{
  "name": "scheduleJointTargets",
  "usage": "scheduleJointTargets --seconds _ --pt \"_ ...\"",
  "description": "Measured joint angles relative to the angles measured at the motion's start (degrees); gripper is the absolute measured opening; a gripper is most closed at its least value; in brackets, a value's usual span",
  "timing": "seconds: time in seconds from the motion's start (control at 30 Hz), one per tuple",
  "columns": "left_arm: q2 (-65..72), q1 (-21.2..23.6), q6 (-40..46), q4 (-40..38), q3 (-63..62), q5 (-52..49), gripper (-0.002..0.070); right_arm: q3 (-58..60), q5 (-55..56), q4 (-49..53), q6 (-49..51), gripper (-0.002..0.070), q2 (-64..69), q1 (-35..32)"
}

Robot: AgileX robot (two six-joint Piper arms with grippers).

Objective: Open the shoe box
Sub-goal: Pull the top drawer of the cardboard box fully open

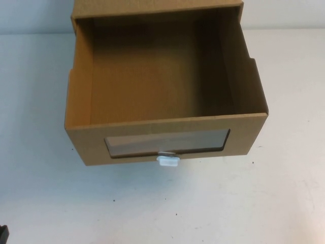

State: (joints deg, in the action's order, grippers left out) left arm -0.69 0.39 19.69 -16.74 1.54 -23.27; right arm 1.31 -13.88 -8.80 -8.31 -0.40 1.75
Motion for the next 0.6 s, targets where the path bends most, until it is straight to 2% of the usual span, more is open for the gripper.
scheduleJointTargets --seconds 0.13,0.6 --pt "0.0 0.0 0.0 0.0 0.0 0.0 -0.0005 0.0 -5.8 1.8 2.0 -0.0013 0.0 0.0" --pt "0.0 0.0 0.0 0.0 0.0 0.0 -0.0005 0.0 -6.5 2.1 2.3 -0.0013 0.0 0.0"
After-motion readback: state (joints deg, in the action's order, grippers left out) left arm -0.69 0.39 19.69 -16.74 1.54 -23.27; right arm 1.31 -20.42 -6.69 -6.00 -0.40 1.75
